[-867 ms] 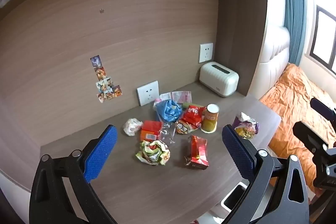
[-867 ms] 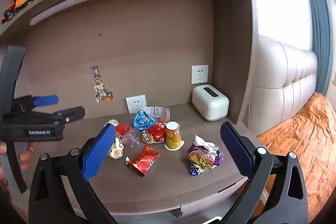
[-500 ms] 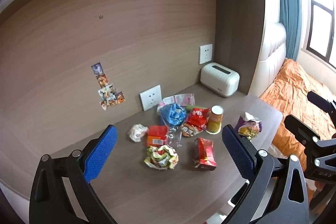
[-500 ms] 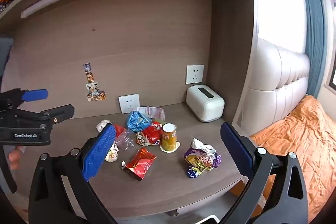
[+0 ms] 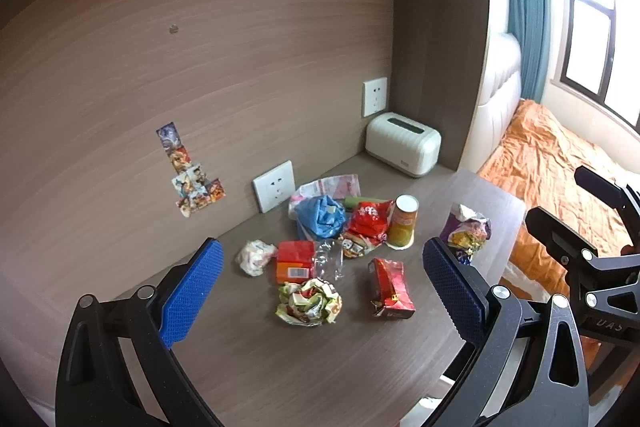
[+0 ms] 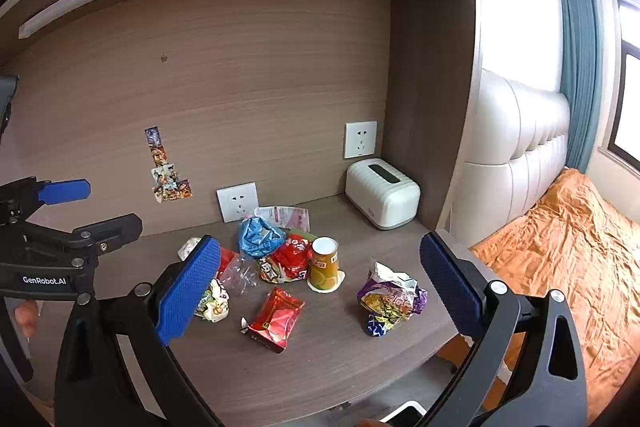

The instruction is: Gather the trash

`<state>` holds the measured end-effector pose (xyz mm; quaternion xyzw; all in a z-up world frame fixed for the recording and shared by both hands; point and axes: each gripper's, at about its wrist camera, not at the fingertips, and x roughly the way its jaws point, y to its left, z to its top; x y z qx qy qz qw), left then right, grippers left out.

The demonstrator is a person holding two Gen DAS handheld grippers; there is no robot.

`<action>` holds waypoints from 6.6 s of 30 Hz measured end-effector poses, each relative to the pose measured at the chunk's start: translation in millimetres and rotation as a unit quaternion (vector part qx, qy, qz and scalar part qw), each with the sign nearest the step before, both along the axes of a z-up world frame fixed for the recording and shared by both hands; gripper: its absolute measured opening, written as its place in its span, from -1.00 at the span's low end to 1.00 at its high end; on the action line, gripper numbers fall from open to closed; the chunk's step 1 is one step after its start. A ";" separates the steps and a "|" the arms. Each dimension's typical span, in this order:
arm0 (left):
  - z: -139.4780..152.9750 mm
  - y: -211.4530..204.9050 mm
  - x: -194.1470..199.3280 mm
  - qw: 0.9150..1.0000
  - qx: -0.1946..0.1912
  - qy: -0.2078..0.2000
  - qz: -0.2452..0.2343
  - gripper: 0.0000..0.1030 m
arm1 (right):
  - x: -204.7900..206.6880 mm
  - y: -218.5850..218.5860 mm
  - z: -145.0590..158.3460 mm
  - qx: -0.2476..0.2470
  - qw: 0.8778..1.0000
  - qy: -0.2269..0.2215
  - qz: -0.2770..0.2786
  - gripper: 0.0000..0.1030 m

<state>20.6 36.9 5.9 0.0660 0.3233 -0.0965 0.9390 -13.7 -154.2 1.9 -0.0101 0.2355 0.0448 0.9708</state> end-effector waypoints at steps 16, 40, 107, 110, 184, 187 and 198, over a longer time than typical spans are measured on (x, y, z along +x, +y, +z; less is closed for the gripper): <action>-3.1 -6.2 3.5 1.000 0.006 0.012 -0.017 0.90 | 0.7 8.1 -7.2 -0.040 0.999 0.013 -0.026 0.94; -3.2 -10.1 6.0 1.000 0.007 0.013 -0.023 0.90 | 7.1 10.8 -3.9 -0.035 0.999 0.016 -0.022 0.93; -121.5 14.2 66.3 0.996 0.025 0.085 -0.005 0.90 | 66.9 29.6 -90.4 -0.024 0.993 0.119 -0.012 0.93; -150.7 13.5 77.2 0.994 0.030 0.103 -0.012 0.90 | 81.6 28.7 -112.1 -0.011 0.989 0.147 -0.017 0.93; -360.9 -350.2 -55.3 0.832 0.102 0.227 -0.497 0.17 | -85.2 -237.9 -327.9 0.042 0.918 0.330 -0.218 -0.02; -416.9 -368.8 -51.5 0.818 0.123 0.257 -0.499 0.17 | -82.9 -251.9 -381.6 0.035 0.912 0.357 -0.200 -0.02; -614.8 -414.5 -28.6 0.795 0.138 0.330 -0.490 0.18 | -64.0 -267.9 -585.2 -0.016 0.901 0.420 -0.109 -0.02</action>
